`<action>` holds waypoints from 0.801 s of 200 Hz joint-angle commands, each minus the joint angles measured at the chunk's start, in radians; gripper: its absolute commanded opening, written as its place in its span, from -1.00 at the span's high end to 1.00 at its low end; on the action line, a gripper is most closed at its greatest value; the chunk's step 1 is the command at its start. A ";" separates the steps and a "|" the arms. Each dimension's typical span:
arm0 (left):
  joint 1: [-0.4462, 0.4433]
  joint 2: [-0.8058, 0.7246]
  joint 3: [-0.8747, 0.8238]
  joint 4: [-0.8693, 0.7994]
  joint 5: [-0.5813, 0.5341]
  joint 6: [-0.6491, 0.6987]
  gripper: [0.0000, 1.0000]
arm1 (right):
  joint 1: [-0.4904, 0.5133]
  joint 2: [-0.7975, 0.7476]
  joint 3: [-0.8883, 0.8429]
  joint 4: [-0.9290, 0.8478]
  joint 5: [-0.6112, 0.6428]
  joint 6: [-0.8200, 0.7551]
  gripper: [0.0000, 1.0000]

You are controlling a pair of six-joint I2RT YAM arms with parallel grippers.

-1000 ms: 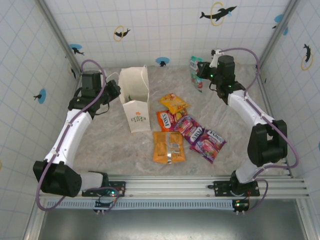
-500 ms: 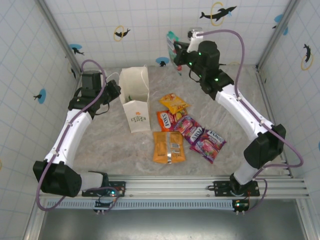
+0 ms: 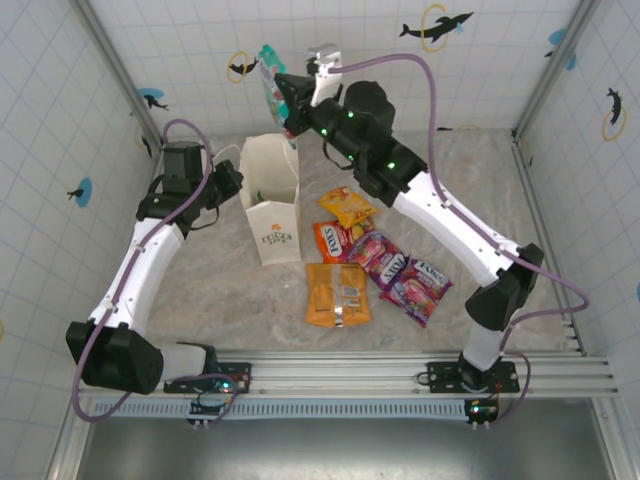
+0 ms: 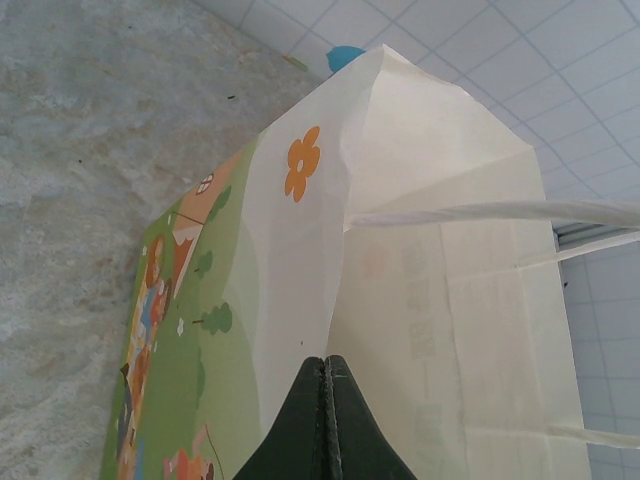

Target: Place the snacks into the paper bag

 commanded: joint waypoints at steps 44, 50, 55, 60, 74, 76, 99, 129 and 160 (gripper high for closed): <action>0.000 -0.002 0.016 0.033 0.018 0.016 1.00 | 0.085 0.055 0.050 0.065 0.044 -0.041 1.00; 0.001 -0.004 0.015 0.033 0.017 0.016 1.00 | 0.086 0.063 0.049 0.062 0.049 -0.040 1.00; 0.001 -0.004 0.015 0.033 0.016 0.015 1.00 | 0.088 0.067 0.050 0.059 0.053 -0.038 1.00; 0.001 -0.005 0.016 0.033 0.016 0.014 1.00 | 0.090 0.073 0.050 0.055 0.058 -0.039 1.00; 0.001 -0.007 0.013 0.033 0.013 0.014 1.00 | 0.091 0.087 0.046 0.046 0.088 -0.042 1.00; 0.000 -0.007 0.012 0.033 0.012 0.014 1.00 | 0.091 0.089 0.045 0.045 0.092 -0.043 1.00; 0.001 -0.008 0.012 0.034 0.012 0.014 1.00 | 0.090 0.102 0.019 0.044 0.132 -0.050 1.00; 0.001 -0.012 0.011 0.033 0.007 0.015 1.00 | 0.088 0.113 -0.020 0.041 0.154 -0.046 1.00; 0.000 -0.009 0.008 0.034 0.007 0.018 1.00 | 0.087 0.133 -0.046 0.014 0.167 -0.030 1.00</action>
